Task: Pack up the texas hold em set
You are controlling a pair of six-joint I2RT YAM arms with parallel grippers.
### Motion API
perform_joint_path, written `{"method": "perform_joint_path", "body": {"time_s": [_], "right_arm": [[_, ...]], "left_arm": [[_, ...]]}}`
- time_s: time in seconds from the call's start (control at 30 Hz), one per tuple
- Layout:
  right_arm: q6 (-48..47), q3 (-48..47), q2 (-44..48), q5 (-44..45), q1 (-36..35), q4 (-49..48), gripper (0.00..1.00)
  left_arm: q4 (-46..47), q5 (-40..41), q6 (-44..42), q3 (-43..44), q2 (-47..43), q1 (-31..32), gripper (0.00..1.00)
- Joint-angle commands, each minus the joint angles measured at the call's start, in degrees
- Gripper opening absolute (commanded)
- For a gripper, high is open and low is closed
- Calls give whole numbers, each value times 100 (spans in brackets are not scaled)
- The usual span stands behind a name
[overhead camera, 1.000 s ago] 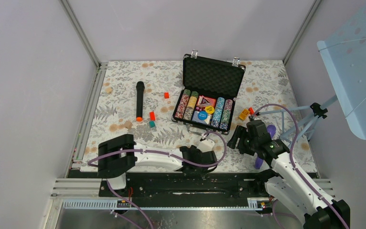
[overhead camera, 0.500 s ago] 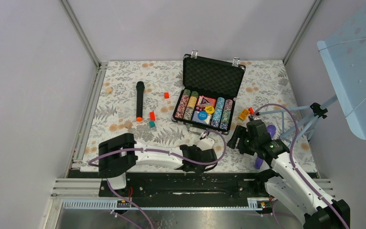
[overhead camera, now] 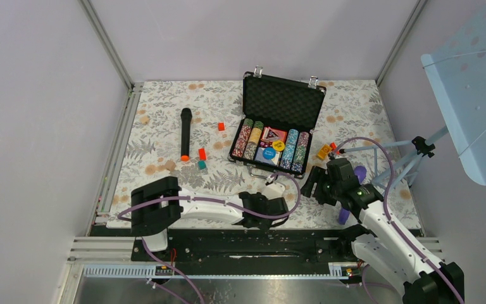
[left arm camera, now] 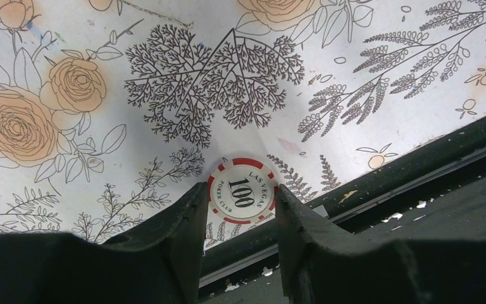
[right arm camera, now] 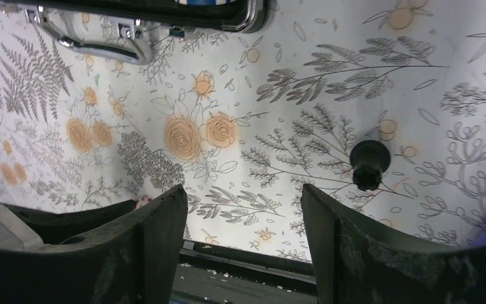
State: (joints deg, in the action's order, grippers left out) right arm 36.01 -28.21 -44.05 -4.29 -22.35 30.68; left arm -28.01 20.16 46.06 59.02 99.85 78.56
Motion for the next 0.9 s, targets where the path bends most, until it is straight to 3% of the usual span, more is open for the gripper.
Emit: {"method": "perform_joint_path", "body": {"time_s": [0.0,0.57,0.87], "right_arm": [[-176,-32,-199,-454,29,-167,73],[-453,-13,-638,-1473,-14,-718,74],[-381,-59,-989,-1566,-304,-1112,74]], "left_arm": [[-391,85,-184,92,148,-119,38],[-719,301,-414,536,-104,-210,39],[-851,402,-458,705,-316,-210,39]]}}
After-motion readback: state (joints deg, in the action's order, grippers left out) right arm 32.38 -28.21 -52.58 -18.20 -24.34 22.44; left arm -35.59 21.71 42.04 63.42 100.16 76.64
